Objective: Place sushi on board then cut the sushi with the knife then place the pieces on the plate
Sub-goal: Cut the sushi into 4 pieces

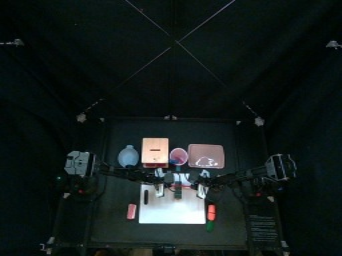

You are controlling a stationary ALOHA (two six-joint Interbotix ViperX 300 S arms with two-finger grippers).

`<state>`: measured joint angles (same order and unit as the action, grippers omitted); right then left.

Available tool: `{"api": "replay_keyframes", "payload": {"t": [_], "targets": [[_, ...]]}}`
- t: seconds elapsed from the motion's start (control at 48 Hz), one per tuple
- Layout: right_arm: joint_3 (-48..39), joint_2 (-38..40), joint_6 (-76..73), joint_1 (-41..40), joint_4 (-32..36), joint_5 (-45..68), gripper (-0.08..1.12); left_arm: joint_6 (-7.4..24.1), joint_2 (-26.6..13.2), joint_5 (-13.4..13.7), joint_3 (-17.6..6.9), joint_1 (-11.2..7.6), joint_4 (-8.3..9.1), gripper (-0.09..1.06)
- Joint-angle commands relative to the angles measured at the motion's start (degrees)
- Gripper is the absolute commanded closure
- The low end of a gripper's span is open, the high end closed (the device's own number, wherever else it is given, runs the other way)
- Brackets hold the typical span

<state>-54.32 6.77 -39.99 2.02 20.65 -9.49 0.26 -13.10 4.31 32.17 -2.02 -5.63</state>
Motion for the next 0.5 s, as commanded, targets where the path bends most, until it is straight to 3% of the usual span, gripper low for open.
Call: {"api": "replay_keyframes", "payload": {"t": [0.021,0.375,0.5], "targets": [[-0.09,0.44,-0.53,0.53,-0.7,-0.88,0.65,-0.35,0.62,0.97,0.7,-0.79,-0.88,0.56],[0.88,0.44,-0.53,2.37,-2.55,-1.05,0.65,-0.26,1.41,1.05,0.62,-2.64,-2.64,0.56],[1.67,1.49,-0.35,2.37,-1.93,-3.25,0.65,-0.18,2.72,1.05,0.53,-2.81,-2.46,0.56]]}}
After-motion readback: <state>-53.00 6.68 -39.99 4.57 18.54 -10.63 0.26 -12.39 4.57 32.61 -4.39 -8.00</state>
